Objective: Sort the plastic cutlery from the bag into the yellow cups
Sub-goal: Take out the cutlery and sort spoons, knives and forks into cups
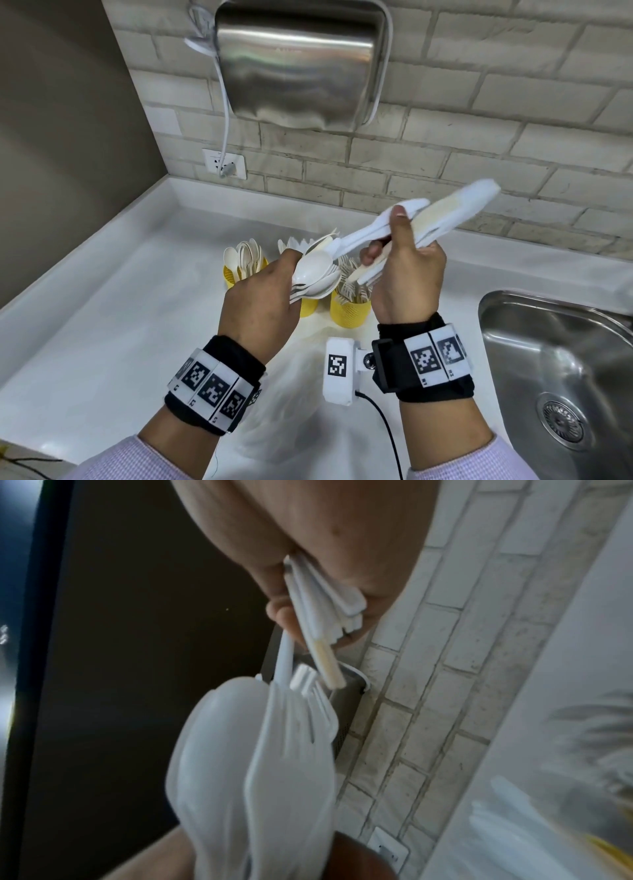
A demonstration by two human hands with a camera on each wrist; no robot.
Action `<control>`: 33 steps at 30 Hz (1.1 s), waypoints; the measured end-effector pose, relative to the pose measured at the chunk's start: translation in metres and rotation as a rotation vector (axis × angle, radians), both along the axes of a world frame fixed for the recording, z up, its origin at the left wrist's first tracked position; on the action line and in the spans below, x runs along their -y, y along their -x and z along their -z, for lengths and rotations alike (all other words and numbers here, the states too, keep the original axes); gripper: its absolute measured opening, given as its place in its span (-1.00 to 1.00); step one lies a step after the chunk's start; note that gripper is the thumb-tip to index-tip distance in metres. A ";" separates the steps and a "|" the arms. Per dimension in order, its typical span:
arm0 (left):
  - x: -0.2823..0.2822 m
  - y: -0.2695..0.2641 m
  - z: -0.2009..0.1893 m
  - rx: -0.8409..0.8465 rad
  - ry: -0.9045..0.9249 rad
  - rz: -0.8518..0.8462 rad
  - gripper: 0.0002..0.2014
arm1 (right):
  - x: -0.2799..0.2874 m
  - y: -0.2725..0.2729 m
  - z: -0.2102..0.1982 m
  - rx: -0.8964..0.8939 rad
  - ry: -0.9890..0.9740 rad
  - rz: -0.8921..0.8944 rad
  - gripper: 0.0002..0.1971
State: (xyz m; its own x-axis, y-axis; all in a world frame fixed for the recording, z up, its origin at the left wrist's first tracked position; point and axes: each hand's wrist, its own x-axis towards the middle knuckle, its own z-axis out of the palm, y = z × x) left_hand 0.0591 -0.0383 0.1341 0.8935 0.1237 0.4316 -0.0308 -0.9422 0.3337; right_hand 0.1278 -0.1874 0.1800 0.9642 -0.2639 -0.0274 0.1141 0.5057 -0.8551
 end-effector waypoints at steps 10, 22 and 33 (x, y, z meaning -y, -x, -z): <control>-0.002 -0.002 0.005 -0.038 0.206 0.111 -0.65 | 0.016 -0.010 -0.011 0.040 -0.338 0.210 -0.86; 0.004 -0.005 -0.020 -0.236 1.432 0.207 -0.86 | 0.015 0.004 -0.024 0.435 -0.107 0.192 -0.85; 0.000 -0.006 -0.013 -0.392 1.702 0.308 -0.76 | -0.020 0.030 -0.008 0.492 0.317 -0.044 -0.78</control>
